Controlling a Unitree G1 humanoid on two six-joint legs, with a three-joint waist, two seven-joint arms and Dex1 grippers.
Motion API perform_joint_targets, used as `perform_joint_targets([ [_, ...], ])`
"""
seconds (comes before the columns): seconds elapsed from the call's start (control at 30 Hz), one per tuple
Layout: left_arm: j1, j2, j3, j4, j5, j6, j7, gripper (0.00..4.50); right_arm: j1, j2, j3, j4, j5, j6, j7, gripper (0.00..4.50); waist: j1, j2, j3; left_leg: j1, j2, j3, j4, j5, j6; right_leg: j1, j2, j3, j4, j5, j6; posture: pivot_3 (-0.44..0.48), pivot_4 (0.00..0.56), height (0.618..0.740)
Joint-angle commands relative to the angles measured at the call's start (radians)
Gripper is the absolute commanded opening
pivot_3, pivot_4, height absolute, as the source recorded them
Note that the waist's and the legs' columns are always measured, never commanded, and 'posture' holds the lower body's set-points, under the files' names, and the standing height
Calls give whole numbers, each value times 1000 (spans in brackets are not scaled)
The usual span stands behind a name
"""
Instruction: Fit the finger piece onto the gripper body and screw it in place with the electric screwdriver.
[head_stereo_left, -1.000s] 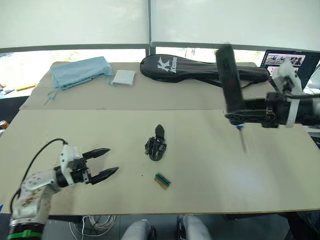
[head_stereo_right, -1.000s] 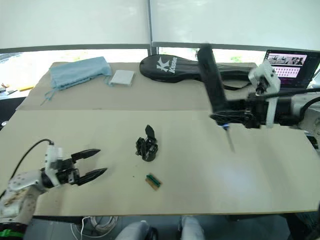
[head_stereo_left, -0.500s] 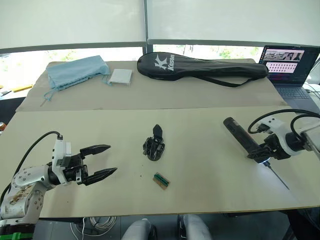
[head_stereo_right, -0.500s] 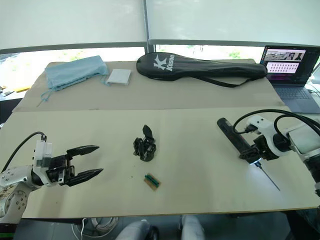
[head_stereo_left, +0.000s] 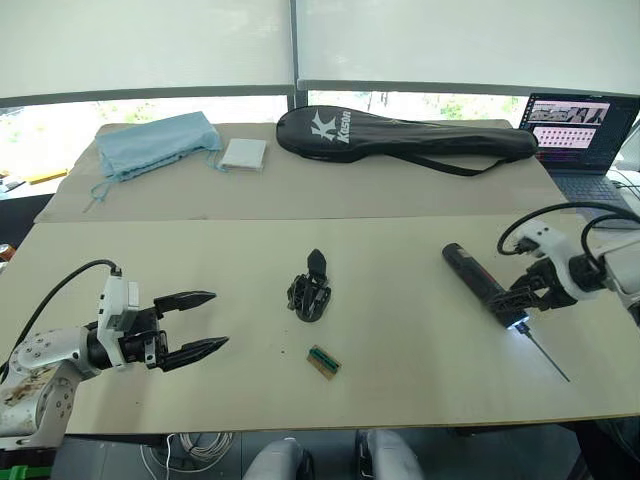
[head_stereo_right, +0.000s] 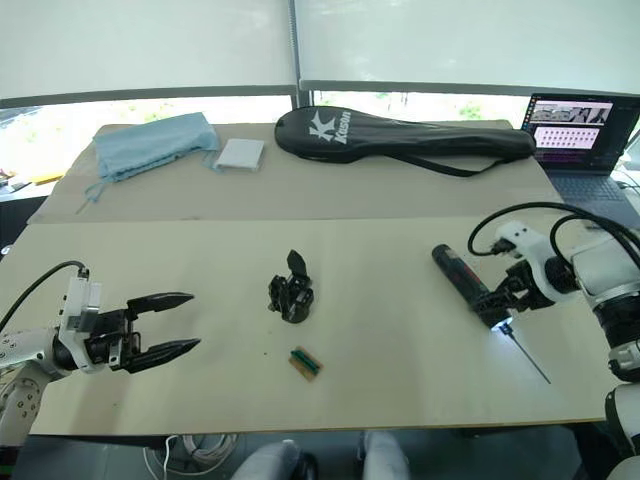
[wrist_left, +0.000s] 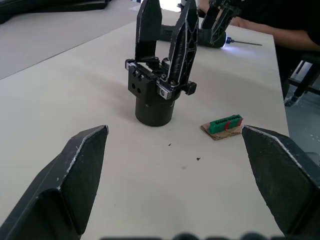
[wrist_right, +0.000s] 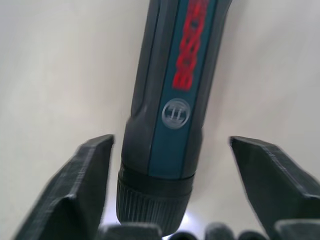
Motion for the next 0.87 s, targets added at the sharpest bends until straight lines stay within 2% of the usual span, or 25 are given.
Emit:
perform_joint_targets([
  [0.03,35,16,45,-8,67,-64,32,4500,18,-84,-108,-80,25,-34,37,4457,1,0,0,0,0,0,0,0,0,0,0,0,0,0,0,0,150,740],
  [0.17,82,35,63,30,188,-172,71,4500,106,-110,-287,-190,140,-160,109,4457,1,0,0,1,0,0,0,-2,-4,1,0,0,-1,0,0,0,150,740],
  [0.3,80,35,80,119,239,-266,88,4500,271,-11,-551,-338,306,-194,83,4457,3,-1,0,5,1,0,-1,-3,-7,4,1,0,0,0,0,0,150,740],
  [0.37,78,36,84,162,259,-309,90,4500,387,73,-642,-440,341,-358,100,4457,7,-2,-1,7,1,0,-1,-4,-8,6,1,1,0,0,0,0,150,740],
  [0.43,69,37,87,197,269,-328,101,4500,478,153,-679,-511,330,-605,150,4457,11,-2,-1,9,1,0,-2,-4,-8,7,1,1,1,0,0,0,150,740],
  [0.5,62,33,89,222,280,-351,114,4500,577,215,-692,-576,342,-722,185,4457,14,-2,-1,9,1,1,-2,-4,-8,7,1,2,1,0,0,0,150,740],
  [0.6,68,29,90,231,287,-375,123,4500,645,263,-688,-610,339,-776,151,4457,14,-2,-1,9,0,1,-1,-2,-6,7,1,2,1,0,1,0,150,740],
  [0.7,97,40,80,215,292,-353,122,4500,646,309,-673,-604,340,-830,107,4457,10,-2,-1,10,0,1,-1,-3,-7,9,1,2,1,0,1,0,150,740],
  [0.87,94,39,73,215,292,-368,118,4500,689,305,-636,-581,333,-889,151,4457,8,-2,-1,11,1,1,-1,-3,-8,8,2,2,1,0,0,0,150,740],
])
